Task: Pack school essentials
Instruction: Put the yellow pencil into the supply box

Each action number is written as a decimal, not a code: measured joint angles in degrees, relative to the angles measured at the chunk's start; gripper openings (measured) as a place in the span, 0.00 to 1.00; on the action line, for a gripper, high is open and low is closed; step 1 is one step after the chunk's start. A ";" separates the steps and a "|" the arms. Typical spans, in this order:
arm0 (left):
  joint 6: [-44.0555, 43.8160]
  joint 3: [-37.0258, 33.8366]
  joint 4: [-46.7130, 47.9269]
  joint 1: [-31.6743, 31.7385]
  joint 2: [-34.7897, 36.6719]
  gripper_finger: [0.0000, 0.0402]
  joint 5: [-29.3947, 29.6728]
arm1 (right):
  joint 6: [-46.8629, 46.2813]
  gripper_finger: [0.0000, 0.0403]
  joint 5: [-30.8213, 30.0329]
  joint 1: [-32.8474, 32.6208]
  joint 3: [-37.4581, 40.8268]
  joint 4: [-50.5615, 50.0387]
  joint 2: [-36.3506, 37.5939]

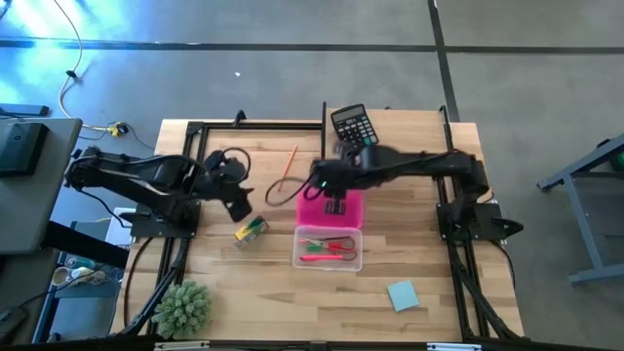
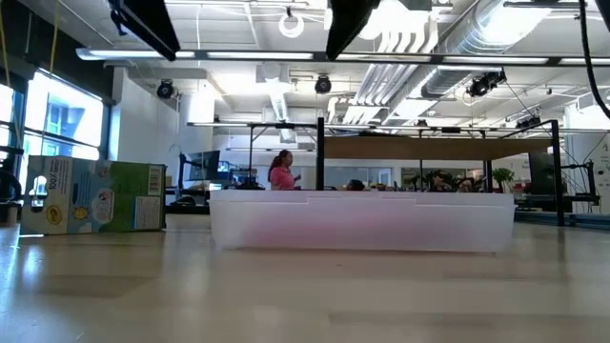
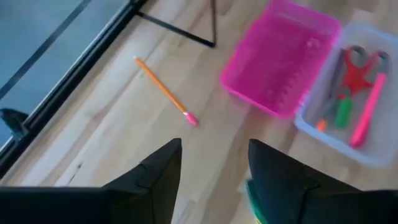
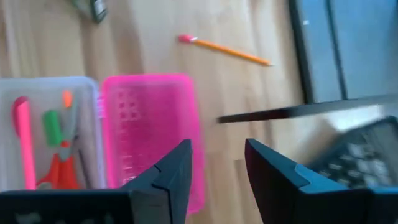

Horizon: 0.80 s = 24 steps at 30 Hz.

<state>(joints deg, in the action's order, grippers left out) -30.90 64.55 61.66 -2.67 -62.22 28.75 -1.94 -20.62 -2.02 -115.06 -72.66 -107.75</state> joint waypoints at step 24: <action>0.71 0.00 -9.60 23.24 -24.66 0.43 -14.66 | 3.49 0.34 -0.48 9.57 0.01 -2.62 8.86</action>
<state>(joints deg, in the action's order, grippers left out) -30.19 64.55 52.06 20.57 -86.88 14.09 1.54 -21.10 7.55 -115.04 -75.28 -98.89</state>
